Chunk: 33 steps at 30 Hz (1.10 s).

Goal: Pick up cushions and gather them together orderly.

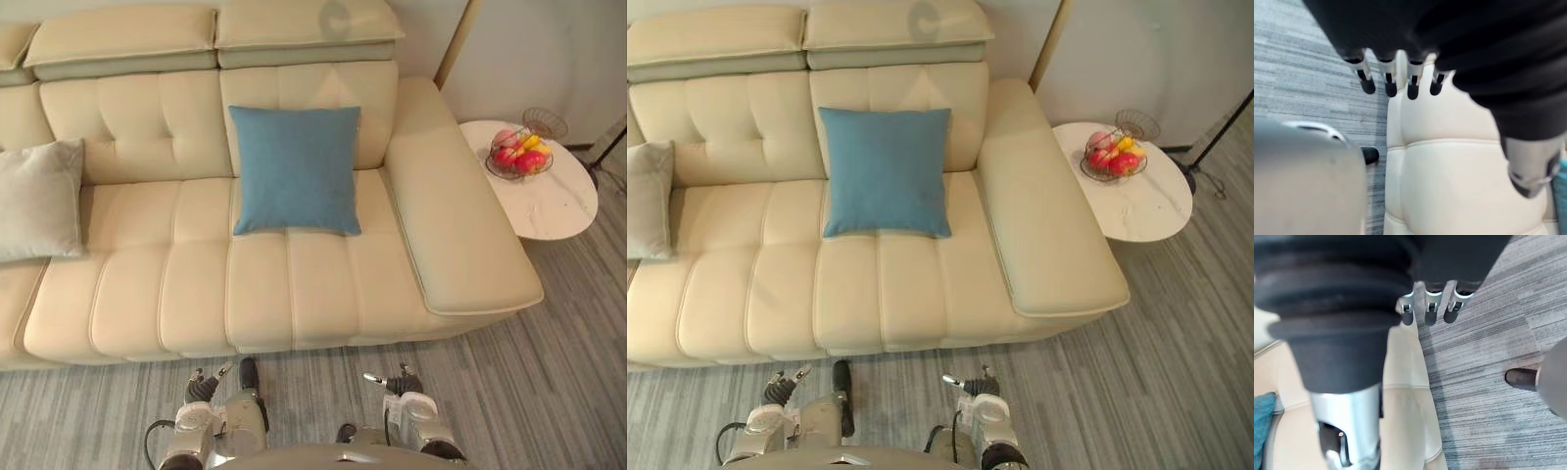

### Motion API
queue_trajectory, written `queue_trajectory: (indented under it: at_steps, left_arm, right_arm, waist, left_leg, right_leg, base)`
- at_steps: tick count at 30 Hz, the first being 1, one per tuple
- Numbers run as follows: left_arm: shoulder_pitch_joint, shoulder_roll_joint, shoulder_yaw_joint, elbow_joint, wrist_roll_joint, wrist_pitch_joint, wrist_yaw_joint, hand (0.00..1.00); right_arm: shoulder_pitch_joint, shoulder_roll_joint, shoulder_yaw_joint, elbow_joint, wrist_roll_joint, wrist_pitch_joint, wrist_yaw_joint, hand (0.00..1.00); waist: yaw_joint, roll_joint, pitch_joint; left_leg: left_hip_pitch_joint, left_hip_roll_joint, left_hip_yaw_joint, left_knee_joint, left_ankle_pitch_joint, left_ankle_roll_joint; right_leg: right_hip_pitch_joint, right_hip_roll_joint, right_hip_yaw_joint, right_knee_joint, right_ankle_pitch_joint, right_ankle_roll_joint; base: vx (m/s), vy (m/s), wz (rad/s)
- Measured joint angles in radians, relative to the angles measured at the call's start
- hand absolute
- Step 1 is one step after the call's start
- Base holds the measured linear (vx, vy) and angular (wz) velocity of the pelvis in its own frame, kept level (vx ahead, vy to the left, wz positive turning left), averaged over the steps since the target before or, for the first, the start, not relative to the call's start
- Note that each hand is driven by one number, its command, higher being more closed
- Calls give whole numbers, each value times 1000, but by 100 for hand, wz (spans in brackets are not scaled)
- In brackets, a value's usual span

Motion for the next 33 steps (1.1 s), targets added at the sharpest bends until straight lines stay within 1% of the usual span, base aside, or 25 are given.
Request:
queue_trajectory:
  at_steps: [1, 2, 3, 4, 5, 6, 7, 8, 9, 10, 11, 12, 14, 16, 17, 18, 21, 22, 33]
  left_arm:
    - [-1, -2, 0, -6, 1, 0, -1, 0]
    - [-2, -2, 0, -6, 0, 0, -2, 0]
    - [1, -3, 0, -6, 1, 0, -4, 0]
    - [1, -9, 1, -4, 1, 0, -6, 0]
    - [1, -10, 2, -3, 2, 0, -7, 0]
    - [7, -19, 2, 0, 2, 0, -10, 0]
    - [11, -8, 1, 15, 3, 1, -20, 0]
    - [16, 12, -1, 29, 5, 3, -25, 0]
    - [26, 26, -3, 31, 6, 3, -31, 0]
    - [26, 34, -7, 40, 14, 3, -40, 0]
    - [26, 37, -12, 50, 14, 3, -42, 0]
    - [25, 43, -22, 68, 15, 4, -43, 0]
    - [32, 47, -23, 91, 15, 6, -44, 0]
    - [41, 54, -22, 102, 15, 6, -44, 0]
    - [45, 56, -22, 107, 14, 6, -46, 0]
    - [46, 56, -22, 114, 14, 6, -49, 0]
    - [43, 58, -21, 140, 14, 6, -52, 0]
    - [43, 68, 1, 158, 12, 6, -72, 0]
    - [43, 68, 1, 158, 12, 6, -72, 0]
  right_arm:
    - [3, -3, -5, 0, 0, 8, -6, 0]
    - [5, -3, -5, -1, 0, 11, -6, 0]
    - [17, -2, -5, -3, 0, 12, -5, 0]
    - [37, 1, -8, -2, 0, 13, -3, 0]
    - [42, 2, -17, -1, 0, 14, -1, 0]
    - [53, -1, -40, 0, -1, 14, 8, 0]
    - [54, 12, -65, 8, -1, 17, 14, 0]
    - [56, 27, -86, 21, -1, 19, 18, 0]
    - [63, 35, -118, 49, -1, 26, 19, 0]
    - [72, 39, -150, 69, -1, 30, 19, 0]
    - [72, 37, -157, 83, -1, 31, 19, 0]
    - [75, 38, -174, 91, 10, 34, 19, 0]
    - [76, 35, -192, 95, 11, 34, 19, 0]
    - [71, 27, -202, 122, 21, 35, 18, 0]
    - [71, 25, -202, 122, 30, 35, 18, 0]
    - [70, 20, -202, 123, 30, 35, 18, 0]
    - [65, 10, -203, 130, 30, 38, 18, 0]
    - [0, -20, -230, 197, 50, 50, 19, 0]
    - [0, -20, -230, 197, 50, 50, 19, 0]
  waist:
    - [-3, -12, 4]
    - [-8, -12, 5]
    - [-17, -12, 5]
    - [-18, -10, 3]
    - [-18, -6, 1]
    - [-20, 19, -11]
    - [-21, -2, -14]
    - [-33, -33, -37]
    - [-50, -61, -64]
    - [-57, -73, -77]
    - [-60, -73, -77]
    - [-70, -70, -79]
    - [-73, -56, -86]
    - [-72, -43, -101]
    - [-72, -32, -106]
    - [-73, -25, -111]
    - [-76, -21, -113]
    - [-90, -22, -103]
    - [-90, -22, -103]
  left_leg:
    - [0, -6, 0, 100, -100, 12]
    - [1, -6, -1, 140, -134, 19]
    - [6, -5, -4, 221, -203, 22]
    - [26, 4, -9, 319, -295, 12]
    - [37, 9, -10, 338, -324, 8]
    - [52, 7, -21, 316, -368, -9]
    - [62, -29, -8, 283, -364, 2]
    - [86, -79, -2, 192, -322, 8]
    - [116, -123, -4, 78, -268, 23]
    - [145, -157, -11, -15, -224, 32]
    - [155, -166, -13, -43, -212, 34]
    - [179, -187, -19, -95, -193, 34]
    - [214, -206, -26, -158, -158, 35]
    - [258, -215, -33, -217, -122, 36]
    - [277, -216, -35, -232, -113, 34]
    - [284, -216, -37, -241, -104, 41]
    - [295, -210, -35, -241, -96, 51]
    - [336, -206, -36, -242, -109, 46]
    - [336, -206, -36, -242, -109, 46]
  right_leg:
    - [-20, -22, 1, 11, 10, 0]
    - [-22, -29, 3, 13, 16, 3]
    - [-29, -45, 3, 16, 28, 12]
    - [-41, -66, 16, 28, 39, 31]
    - [-44, -68, 24, 30, 43, 38]
    - [-50, -61, 33, 34, 46, 51]
    - [-56, -76, 67, 15, 50, 53]
    - [-52, -94, 88, -26, 62, 56]
    - [-46, -107, 87, -76, 80, 48]
    - [-30, -96, 82, -125, 107, 44]
    - [-21, -90, 86, -142, 119, 40]
    - [0, -87, 92, -174, 149, 32]
    - [21, -82, 109, -209, 182, 38]
    - [48, -72, 119, -237, 194, 41]
    - [58, -66, 122, -246, 194, 41]
    - [62, -61, 127, -253, 194, 41]
    - [76, -48, 135, -271, 195, 42]
    - [138, -36, 143, -330, 206, 44]
    - [138, -36, 143, -330, 206, 44]
  base:
    - [-147, 44, -6]
    - [-133, 97, 1]
    - [-132, 152, 5]
    - [-136, 182, 1]
    - [-154, 238, -16]
    - [-163, 237, -23]
    - [-156, 240, -12]
    - [-118, 214, 18]
    - [-80, 228, 43]
    - [-57, 176, 41]
    - [-40, 156, 38]
    - [-7, 79, 26]
    - [9, 87, 10]
    - [45, 40, -13]
    - [59, 0, -18]
    - [59, -11, -13]
    - [54, -24, -9]
    - [0, 0, 0]
    - [0, 0, 0]
